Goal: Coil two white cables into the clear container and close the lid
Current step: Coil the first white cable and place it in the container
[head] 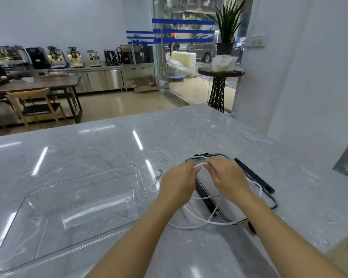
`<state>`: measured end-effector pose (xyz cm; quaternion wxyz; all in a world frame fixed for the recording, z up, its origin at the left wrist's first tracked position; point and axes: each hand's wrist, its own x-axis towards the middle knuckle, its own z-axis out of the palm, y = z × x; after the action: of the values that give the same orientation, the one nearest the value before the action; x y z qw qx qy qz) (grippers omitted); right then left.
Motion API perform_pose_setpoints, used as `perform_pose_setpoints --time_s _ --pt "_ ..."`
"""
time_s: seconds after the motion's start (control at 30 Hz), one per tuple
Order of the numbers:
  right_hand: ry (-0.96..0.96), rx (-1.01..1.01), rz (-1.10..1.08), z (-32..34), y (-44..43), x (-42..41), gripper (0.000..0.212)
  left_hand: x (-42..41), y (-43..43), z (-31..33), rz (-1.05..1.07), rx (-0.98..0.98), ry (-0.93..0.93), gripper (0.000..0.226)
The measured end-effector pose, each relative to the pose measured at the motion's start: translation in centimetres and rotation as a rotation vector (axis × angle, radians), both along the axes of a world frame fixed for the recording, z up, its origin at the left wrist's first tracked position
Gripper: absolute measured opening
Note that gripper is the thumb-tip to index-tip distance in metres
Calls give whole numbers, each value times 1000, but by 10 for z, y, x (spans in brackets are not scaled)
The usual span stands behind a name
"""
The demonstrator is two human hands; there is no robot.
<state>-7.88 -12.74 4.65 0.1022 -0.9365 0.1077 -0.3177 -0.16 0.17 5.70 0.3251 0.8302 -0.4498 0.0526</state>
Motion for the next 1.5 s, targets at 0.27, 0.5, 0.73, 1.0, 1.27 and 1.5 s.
perform_pose_setpoints --time_s 0.27,0.5,0.73,1.0,1.27,1.5 --pt "-433 335 -54 88 -21 -2 13 32 26 76 -137 -277 331 36" --pt "-694 485 -127 120 -35 3 18 40 48 82 -315 -329 516 28" --pt "-310 252 -298 97 -31 15 23 36 67 91 -268 -649 742 31" --pt "-169 416 413 102 36 38 33 32 78 114 -267 -658 790 28" --pt "-470 735 427 132 43 57 21 40 121 96 -263 -354 846 37" --pt "-197 746 371 99 33 74 19 61 158 99 -384 -875 1052 32"
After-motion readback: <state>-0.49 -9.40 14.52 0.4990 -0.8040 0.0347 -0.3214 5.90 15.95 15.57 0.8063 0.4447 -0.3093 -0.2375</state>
